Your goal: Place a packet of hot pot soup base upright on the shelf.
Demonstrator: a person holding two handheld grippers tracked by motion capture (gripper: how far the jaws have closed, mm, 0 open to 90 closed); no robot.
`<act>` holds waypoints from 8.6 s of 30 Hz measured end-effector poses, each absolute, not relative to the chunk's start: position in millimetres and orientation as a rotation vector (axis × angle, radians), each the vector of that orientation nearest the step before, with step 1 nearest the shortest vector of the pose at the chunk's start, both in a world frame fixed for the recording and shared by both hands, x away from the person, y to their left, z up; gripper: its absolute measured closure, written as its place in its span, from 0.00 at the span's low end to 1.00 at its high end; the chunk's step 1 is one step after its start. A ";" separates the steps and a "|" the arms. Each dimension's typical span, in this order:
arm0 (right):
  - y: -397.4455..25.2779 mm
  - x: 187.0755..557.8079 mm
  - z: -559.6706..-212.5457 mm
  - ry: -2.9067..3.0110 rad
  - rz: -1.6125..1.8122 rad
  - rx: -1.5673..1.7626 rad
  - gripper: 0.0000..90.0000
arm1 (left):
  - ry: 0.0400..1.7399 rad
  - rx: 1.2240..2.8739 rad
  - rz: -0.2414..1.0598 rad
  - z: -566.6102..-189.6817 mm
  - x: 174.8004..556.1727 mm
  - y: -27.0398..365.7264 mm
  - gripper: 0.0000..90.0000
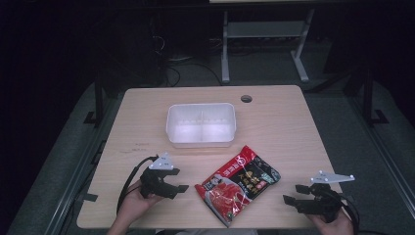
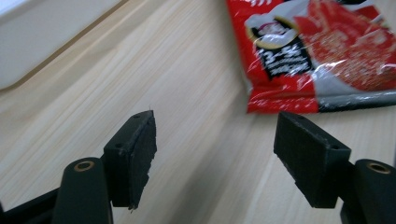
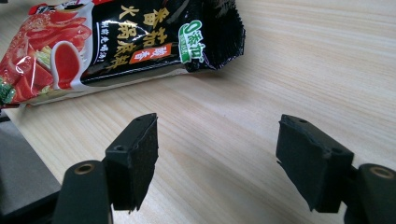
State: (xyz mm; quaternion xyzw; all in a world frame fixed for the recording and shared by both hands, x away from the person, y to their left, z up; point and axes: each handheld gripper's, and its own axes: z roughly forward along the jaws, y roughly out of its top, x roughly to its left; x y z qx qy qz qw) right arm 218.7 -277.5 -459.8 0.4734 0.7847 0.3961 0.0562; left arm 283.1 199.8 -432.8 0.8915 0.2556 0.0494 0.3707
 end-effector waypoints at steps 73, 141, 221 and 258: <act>-214.2 299.6 -368.9 2.566 1.338 1.305 1.00 | 0.603 2.271 0.034 -438.7 292.5 155.6 0.25; -144.7 295.8 -312.7 2.659 1.507 0.897 1.00 | 0.569 2.081 -0.169 -442.7 303.7 162.3 0.78; -139.7 316.6 -326.5 2.765 1.245 1.019 0.79 | 0.587 2.204 0.101 -432.3 285.1 187.9 0.54; -116.8 342.8 -256.1 2.608 1.272 1.047 0.79 | 0.660 2.256 0.184 -436.7 287.8 224.1 0.49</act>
